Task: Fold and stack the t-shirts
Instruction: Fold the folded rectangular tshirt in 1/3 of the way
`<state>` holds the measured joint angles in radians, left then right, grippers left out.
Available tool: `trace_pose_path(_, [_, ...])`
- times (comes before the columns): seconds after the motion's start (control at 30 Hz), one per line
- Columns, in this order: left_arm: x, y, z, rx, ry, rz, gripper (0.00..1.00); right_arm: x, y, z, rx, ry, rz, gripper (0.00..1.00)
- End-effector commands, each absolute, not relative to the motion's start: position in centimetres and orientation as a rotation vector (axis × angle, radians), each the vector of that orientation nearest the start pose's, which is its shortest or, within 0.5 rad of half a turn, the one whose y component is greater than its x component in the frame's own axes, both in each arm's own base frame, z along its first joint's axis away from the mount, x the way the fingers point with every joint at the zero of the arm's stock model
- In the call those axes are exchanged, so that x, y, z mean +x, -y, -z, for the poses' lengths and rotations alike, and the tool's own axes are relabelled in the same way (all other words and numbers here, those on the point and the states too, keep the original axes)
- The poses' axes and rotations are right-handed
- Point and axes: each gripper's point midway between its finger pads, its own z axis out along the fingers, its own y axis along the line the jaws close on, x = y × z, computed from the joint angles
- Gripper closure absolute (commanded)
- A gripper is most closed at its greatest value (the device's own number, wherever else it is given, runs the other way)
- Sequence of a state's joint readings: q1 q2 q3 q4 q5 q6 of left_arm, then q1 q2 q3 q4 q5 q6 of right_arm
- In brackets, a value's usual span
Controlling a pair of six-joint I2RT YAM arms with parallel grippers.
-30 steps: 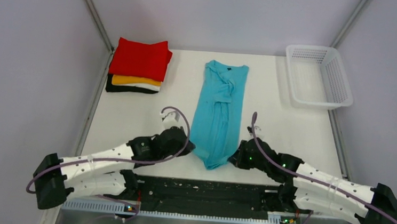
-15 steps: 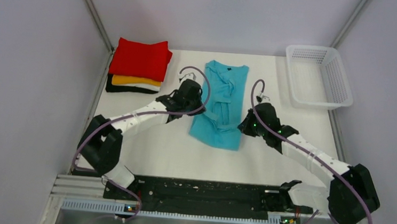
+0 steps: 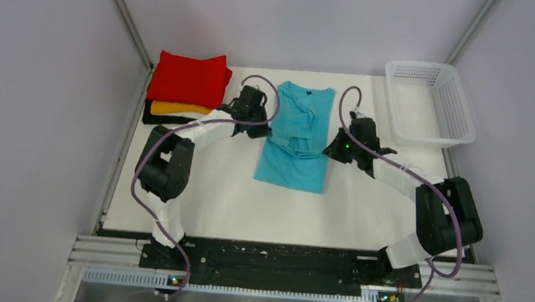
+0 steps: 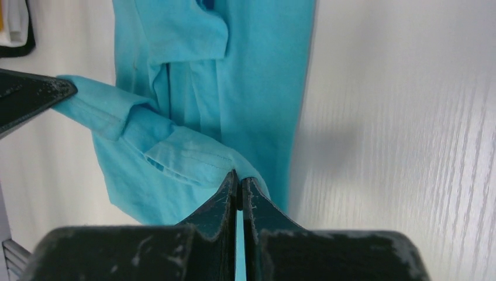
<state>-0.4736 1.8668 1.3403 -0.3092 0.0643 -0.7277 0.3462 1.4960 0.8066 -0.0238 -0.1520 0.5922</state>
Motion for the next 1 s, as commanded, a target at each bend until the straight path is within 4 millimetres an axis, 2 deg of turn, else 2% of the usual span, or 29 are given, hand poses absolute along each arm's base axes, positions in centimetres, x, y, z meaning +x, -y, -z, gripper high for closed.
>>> trace_pose_path(0.0, [43.0,26.0,-9.7,-0.236,-2.472,0.652,1.0,38.7,-18.5,-10.5,0.142,-2.251,-0.713,1.0])
trace_pose_path(0.2, [44.6,25.1,-8.7,-0.261,-2.483,0.635,0.98,40.9,-18.1,-8.3,0.171,-2.275,-0.697,1.0])
trace_pose_path(0.23, [44.5,25.3,-8.5,-0.253,-2.491,0.645,0.92,41.1,-18.2,-8.0,0.168,-2.279,-0.692,1.0])
trace_pose_path(0.3, [44.4,25.8,-8.0,-0.234,-2.51,0.675,0.72,41.6,-18.1,-7.5,0.169,-2.281,-0.682,0.92])
trace_pose_path(0.33, [44.3,25.9,-7.7,-0.231,-2.518,0.68,0.63,41.8,-18.2,-7.5,0.163,-2.278,-0.681,0.87])
trace_pose_path(0.43, [44.3,26.0,-8.1,-0.216,-2.514,0.688,0.39,42.2,-18.1,-7.5,0.165,-2.281,-0.665,0.55])
trace_pose_path(0.5, [44.1,25.8,-8.8,-0.212,-2.506,0.685,0.29,42.2,-17.9,-7.9,0.169,-2.278,-0.65,0.41])
trace_pose_path(0.57, [43.8,25.3,-9.7,-0.216,-2.488,0.67,0.14,41.9,-17.3,-8.1,0.182,-2.276,-0.616,0.16])
trace_pose_path(0.6, [43.6,25.0,-10.2,-0.224,-2.474,0.656,0.04,41.6,-16.9,-8.2,0.194,-2.275,-0.598,0.05])
trace_pose_path(0.63, [43.2,24.6,-10.5,-0.228,-2.465,0.645,0.02,41.2,-16.5,-8.5,0.202,-2.271,-0.583,0.02])
trace_pose_path(0.77, [41.1,22.8,-11.7,-0.26,-2.436,0.603,0.01,38.3,-16.0,-9.7,0.198,-2.253,-0.61,0.01])
trace_pose_path(0.87, [38.5,21.8,-12.3,-0.267,-2.435,0.611,0.01,34.7,-16.1,-9.1,0.175,-2.286,-0.669,0.01])
trace_pose_path(0.97, [34.4,20.9,-10.4,-0.273,-2.488,0.625,0.01,31.8,-17.0,-9.3,0.117,-2.288,-0.72,0.01])
